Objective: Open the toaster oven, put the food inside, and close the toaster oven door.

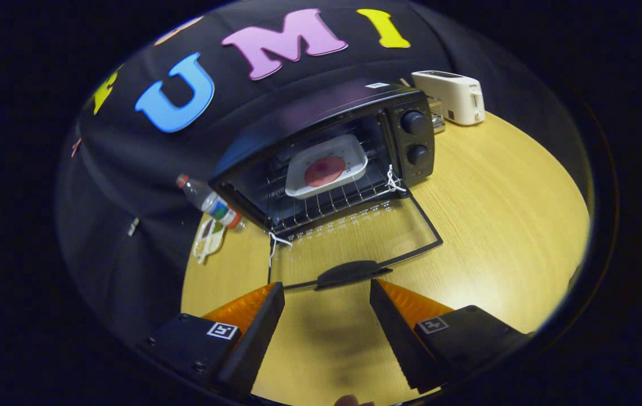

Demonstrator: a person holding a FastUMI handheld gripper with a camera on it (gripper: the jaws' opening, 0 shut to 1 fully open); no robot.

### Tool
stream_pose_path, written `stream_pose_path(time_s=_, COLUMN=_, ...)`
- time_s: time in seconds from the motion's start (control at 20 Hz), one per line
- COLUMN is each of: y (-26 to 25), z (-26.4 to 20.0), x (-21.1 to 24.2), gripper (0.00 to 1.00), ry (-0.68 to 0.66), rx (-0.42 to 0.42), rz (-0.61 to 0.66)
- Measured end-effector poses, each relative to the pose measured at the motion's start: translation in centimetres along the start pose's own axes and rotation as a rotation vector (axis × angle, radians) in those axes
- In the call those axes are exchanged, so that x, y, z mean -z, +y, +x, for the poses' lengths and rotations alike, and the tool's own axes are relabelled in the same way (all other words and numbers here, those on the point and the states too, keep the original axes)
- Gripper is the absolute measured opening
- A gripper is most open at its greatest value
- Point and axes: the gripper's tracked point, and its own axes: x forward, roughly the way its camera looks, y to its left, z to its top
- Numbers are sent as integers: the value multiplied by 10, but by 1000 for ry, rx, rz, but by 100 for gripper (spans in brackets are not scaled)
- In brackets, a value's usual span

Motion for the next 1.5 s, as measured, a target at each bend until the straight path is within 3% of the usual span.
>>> stream_pose_path(time_s=0.1, y=-6, z=6, x=16, gripper=99, ry=35, rx=42, rz=-138)
stream_pose_path(time_s=0.25, y=-13, z=25, x=41, gripper=99, ry=113, rx=83, rz=-208)
stream_pose_path(time_s=0.85, y=-29, z=81, x=39, gripper=99, ry=201, rx=197, rz=-157)
stream_pose_path(time_s=1.1, y=-27, z=75, x=36, gripper=99, ry=215, rx=201, rz=-188)
stream_pose_path(time_s=1.5, y=-9, z=38, x=3, gripper=99, ry=90, rx=148, rz=-150)
